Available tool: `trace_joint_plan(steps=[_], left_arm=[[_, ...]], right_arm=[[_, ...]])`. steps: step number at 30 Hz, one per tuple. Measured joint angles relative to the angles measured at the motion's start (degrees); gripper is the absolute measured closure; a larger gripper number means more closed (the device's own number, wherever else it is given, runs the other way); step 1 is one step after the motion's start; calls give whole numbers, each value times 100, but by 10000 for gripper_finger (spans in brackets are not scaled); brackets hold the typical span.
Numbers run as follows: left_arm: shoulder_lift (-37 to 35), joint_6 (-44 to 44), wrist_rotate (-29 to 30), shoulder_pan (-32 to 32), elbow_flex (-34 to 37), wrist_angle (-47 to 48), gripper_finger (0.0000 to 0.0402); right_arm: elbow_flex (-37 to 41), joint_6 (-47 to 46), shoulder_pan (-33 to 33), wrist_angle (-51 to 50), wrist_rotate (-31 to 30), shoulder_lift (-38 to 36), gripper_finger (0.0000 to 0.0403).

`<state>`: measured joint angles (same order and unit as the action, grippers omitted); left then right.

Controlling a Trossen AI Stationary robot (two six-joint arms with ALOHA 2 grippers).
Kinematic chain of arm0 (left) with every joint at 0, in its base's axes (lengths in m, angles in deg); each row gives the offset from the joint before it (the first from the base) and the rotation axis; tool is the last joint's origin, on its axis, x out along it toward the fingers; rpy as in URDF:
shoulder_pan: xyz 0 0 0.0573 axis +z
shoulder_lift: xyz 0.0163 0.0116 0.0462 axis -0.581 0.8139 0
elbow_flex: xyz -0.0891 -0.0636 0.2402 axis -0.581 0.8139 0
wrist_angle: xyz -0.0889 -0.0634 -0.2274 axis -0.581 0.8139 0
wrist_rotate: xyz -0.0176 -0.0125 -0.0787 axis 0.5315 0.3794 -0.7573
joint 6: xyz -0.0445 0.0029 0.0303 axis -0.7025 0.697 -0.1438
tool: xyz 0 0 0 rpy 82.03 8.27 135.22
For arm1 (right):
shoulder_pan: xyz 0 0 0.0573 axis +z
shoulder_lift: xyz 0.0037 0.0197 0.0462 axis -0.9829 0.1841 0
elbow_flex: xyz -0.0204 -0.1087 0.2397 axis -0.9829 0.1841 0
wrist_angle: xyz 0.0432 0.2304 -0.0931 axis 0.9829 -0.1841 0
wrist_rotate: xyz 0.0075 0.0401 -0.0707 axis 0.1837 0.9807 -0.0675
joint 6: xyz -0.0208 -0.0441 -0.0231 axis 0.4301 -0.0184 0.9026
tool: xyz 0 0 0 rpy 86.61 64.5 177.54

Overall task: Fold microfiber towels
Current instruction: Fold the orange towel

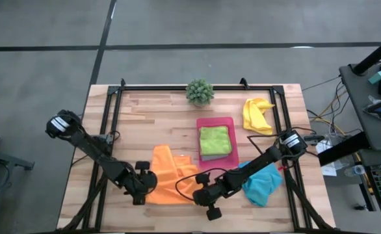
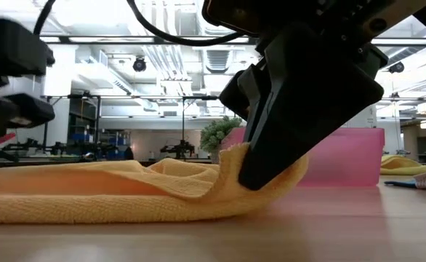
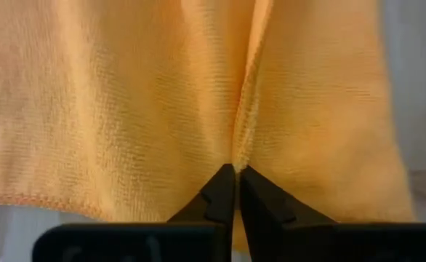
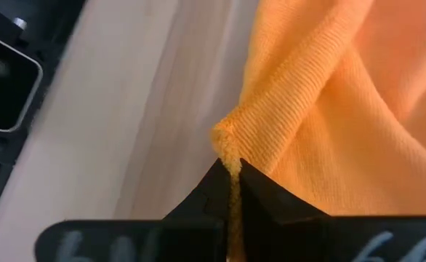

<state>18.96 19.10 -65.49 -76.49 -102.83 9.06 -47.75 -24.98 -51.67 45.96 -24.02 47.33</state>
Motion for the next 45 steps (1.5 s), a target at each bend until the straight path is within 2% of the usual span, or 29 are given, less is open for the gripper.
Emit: trace_joint_plan(steps=[8,16,24,30,38,45], left_arm=[[-551,-293,16,-183,-375,987,401],[-1106,-220,133,-491,-923,1071,401],[-1648,943,909,-878,-1710,1074,401],[-2315,1314,1064,-828,-1975,1530,401],[-3359,1417,2118,-744,-2137,2572,402],[-4349,2206,3554,-427,-2360,2822,402]], right_arm=[[4,-33,53,-478,-721,-500,394],[4,117,132,-541,-939,-972,394],[4,497,203,-163,-1017,-1278,394],[4,1093,100,-6,-1433,-1691,394],[4,1682,-517,177,-1687,-2228,394],[-109,2477,-1536,474,-1791,-2540,394]])
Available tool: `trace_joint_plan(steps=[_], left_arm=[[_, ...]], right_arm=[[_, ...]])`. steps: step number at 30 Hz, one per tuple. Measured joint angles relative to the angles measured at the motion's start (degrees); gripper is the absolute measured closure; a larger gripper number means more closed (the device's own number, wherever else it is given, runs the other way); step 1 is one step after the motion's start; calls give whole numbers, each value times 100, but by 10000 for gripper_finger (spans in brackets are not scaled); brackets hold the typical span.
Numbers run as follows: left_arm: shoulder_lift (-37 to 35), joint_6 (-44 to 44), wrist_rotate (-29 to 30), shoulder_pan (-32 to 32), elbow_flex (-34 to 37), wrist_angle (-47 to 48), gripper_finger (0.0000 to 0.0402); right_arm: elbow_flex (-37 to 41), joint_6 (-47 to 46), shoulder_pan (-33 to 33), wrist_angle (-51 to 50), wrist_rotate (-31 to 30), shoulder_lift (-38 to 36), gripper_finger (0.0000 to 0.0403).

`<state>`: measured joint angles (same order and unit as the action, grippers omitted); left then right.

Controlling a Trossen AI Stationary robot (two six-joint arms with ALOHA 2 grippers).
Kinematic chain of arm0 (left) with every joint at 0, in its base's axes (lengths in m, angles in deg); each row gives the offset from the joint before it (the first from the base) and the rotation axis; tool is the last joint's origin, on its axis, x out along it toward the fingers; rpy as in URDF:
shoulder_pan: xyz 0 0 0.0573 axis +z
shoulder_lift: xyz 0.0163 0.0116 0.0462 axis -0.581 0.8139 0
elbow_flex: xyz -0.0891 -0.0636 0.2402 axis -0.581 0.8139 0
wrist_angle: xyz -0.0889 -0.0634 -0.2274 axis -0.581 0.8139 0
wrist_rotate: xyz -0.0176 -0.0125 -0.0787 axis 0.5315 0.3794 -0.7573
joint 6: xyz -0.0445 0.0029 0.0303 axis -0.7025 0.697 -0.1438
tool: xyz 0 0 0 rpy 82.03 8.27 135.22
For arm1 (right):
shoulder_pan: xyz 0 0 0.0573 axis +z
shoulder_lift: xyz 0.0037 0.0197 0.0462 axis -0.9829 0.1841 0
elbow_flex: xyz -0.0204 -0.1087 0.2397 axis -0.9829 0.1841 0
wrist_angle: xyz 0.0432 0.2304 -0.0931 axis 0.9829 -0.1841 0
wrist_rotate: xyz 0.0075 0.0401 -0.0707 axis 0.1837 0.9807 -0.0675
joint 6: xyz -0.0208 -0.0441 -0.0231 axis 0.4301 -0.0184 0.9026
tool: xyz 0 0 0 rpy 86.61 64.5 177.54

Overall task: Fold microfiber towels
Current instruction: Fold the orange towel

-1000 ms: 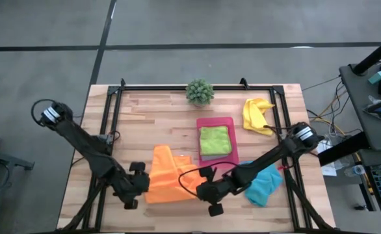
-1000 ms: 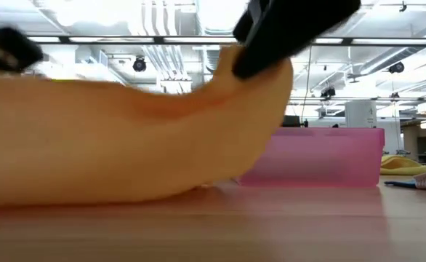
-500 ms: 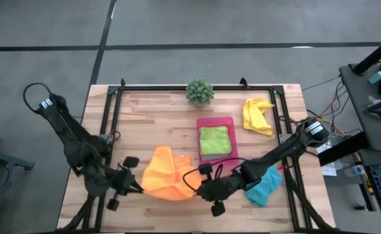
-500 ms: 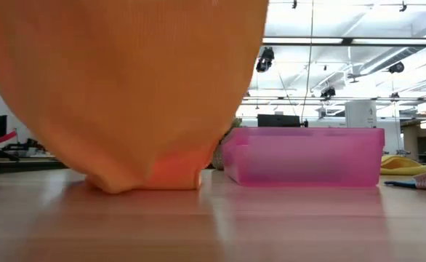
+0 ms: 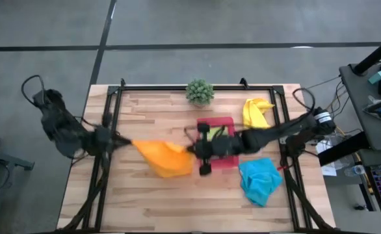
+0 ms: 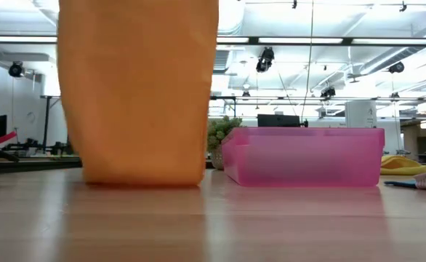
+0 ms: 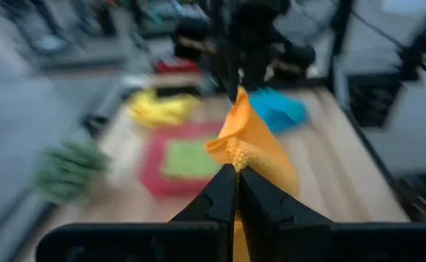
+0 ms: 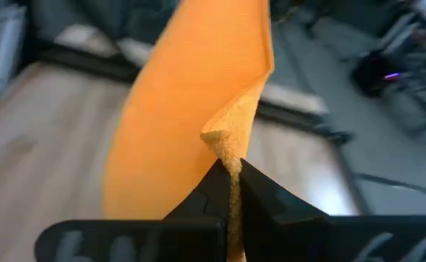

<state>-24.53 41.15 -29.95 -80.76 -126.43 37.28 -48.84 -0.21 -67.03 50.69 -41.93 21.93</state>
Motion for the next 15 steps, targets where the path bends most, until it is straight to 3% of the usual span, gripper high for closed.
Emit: trace_joint_plan(steps=[7,15], left_arm=[[-540,1065,561,215,-304,-18,402],[-882,1412,512,213,-285,13,402]], right_arm=[[-611,506,-992,-5,21,-91,394],[-1212,597,-1177,-591,477,-91,394]])
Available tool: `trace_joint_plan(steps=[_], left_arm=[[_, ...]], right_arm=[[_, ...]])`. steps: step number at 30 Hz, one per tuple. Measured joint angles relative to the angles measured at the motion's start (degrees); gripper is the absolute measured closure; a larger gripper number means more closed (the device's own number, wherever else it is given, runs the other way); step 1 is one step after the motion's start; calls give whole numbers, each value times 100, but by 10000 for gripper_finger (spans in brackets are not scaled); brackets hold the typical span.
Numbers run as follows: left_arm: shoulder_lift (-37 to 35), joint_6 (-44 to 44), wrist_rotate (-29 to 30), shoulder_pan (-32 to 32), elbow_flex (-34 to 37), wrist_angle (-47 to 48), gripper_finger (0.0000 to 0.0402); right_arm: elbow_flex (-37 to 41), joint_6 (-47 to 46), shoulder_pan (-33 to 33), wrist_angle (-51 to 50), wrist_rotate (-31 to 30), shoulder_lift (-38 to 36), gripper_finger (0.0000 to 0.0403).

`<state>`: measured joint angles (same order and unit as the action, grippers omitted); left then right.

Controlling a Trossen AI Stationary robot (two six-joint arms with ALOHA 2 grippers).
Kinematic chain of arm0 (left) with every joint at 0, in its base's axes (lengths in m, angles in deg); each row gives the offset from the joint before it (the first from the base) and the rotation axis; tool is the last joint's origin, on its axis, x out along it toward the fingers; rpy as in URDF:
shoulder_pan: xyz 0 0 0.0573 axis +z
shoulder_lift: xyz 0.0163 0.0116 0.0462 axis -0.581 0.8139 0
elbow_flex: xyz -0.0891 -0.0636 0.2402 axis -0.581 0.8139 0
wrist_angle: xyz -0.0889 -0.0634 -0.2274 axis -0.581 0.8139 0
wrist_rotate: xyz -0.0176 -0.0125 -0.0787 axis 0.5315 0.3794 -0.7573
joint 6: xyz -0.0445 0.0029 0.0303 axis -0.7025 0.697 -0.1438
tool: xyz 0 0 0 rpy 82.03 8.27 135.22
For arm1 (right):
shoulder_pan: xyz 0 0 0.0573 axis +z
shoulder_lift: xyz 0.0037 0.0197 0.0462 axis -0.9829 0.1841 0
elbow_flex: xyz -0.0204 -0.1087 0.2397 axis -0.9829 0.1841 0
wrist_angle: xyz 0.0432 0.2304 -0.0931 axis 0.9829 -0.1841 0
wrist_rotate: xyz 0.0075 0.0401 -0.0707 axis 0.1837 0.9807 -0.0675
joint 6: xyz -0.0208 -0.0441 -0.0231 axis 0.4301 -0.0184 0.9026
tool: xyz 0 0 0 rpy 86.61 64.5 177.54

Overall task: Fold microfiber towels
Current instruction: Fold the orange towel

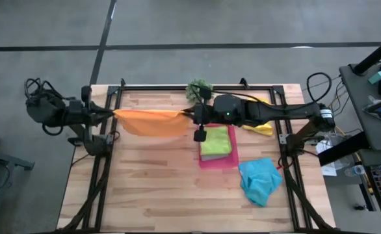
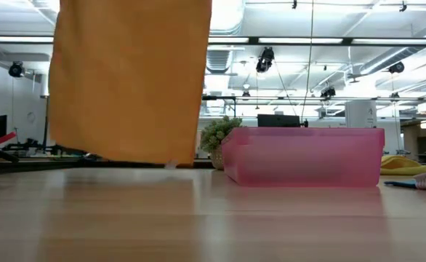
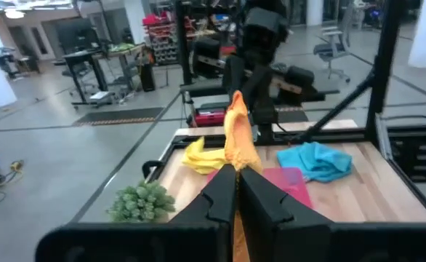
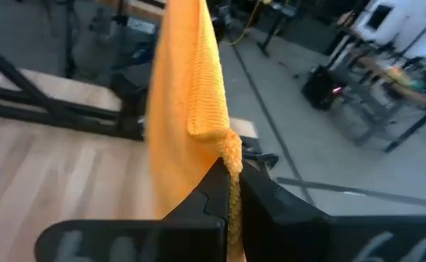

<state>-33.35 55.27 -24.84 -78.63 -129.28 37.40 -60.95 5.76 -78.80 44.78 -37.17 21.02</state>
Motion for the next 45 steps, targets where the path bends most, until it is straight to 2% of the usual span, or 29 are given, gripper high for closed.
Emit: trace_joint_plan(steps=[7,11,14,23,30,34,38,42,45], left_arm=[[583,-540,-972,-1,275,-8,401],[939,-1295,-1923,-2,574,45,401],[1408,-2177,-2500,-29,810,41,401],[3204,-4410,-4211,-224,1281,-460,401],[4381,-4892,-5187,-430,1223,-1802,401],[4897,-5121,-5499,-532,1192,-1890,401],[5086,-5634,-5982,-665,1185,-1888,401],[5054,-5964,-5983,-817,1194,-1872,401],[4938,-6048,-5959,-928,1188,-1899,401]], right_arm=[[-17,-941,317,-1164,1294,68,394],[256,-1435,669,-1448,1923,257,394],[528,-1725,1021,-1437,2377,454,394],[930,-2723,2120,-672,2440,1334,394],[942,-3486,2448,-471,2439,1907,394],[942,-3715,2524,-34,2447,2195,394],[926,-3716,2567,790,2712,2519,394],[820,-3772,2569,904,3114,2791,394],[763,-3772,2594,927,3189,2881,394]])
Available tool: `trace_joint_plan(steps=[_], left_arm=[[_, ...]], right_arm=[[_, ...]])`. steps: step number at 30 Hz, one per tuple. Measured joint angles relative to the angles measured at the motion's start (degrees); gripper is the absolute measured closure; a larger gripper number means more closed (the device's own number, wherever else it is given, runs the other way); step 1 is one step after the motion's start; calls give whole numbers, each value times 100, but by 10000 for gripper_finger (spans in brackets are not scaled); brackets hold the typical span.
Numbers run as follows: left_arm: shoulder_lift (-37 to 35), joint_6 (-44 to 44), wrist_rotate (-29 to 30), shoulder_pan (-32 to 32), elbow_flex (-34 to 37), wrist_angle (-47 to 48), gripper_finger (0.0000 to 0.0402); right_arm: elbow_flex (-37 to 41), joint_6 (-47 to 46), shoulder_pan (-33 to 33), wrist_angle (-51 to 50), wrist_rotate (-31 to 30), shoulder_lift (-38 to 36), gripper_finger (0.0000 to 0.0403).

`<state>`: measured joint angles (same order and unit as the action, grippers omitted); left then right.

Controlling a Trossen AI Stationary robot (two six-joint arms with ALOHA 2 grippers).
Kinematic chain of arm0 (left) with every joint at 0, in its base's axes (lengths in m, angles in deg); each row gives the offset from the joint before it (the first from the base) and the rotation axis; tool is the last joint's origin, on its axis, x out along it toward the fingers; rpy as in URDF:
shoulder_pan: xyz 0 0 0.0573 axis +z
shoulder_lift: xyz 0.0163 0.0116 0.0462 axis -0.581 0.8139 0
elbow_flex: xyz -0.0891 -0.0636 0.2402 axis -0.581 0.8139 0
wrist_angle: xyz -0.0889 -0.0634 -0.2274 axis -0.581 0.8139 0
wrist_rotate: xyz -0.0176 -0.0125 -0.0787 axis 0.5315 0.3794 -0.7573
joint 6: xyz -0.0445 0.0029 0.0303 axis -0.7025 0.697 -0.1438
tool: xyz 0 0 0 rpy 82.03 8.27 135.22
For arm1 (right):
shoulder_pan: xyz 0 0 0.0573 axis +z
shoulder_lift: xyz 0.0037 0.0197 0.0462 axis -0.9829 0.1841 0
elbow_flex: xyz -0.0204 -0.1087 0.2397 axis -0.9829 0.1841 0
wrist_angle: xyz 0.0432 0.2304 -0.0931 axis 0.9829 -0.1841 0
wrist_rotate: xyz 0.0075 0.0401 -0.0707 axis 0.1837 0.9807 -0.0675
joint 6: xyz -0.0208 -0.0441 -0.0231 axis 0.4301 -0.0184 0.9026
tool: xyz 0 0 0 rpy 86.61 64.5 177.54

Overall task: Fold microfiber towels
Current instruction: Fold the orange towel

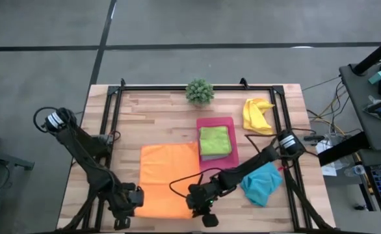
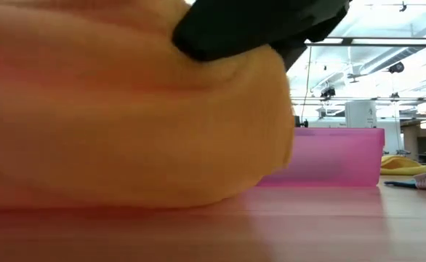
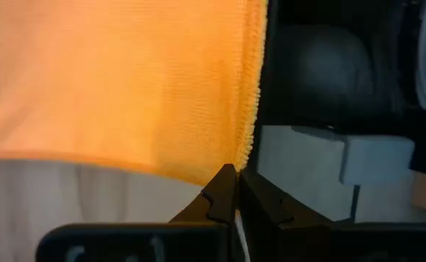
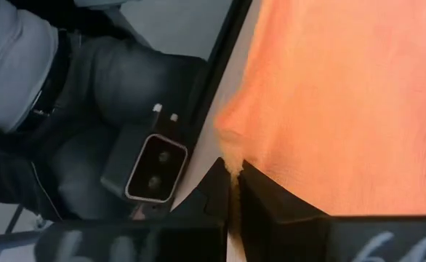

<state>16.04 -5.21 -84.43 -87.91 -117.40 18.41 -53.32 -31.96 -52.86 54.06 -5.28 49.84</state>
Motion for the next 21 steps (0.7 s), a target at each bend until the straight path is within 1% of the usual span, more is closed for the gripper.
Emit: trace_joint_plan(steps=[4,7,10,13,16,19,21], left_arm=[[-81,71,236,1,-1,141,401],[-79,246,517,59,6,501,401],[-74,390,942,102,6,1029,401],[-91,385,1359,206,6,1781,401],[-95,396,1989,364,12,2542,401],[-97,407,2788,548,17,3196,401],[-99,539,3174,694,26,3430,401]], right_arm=[[-7,150,10,-182,-96,-82,394],[-6,497,-5,-503,-494,-278,394],[-7,786,-69,-1046,-1238,-510,394],[-7,1056,-201,-1602,-2265,-689,394],[-7,1359,-383,-2048,-3144,-792,394],[-4,1676,-638,-2272,-3569,-785,394],[-2,1928,-827,-2321,-3788,-732,394]])
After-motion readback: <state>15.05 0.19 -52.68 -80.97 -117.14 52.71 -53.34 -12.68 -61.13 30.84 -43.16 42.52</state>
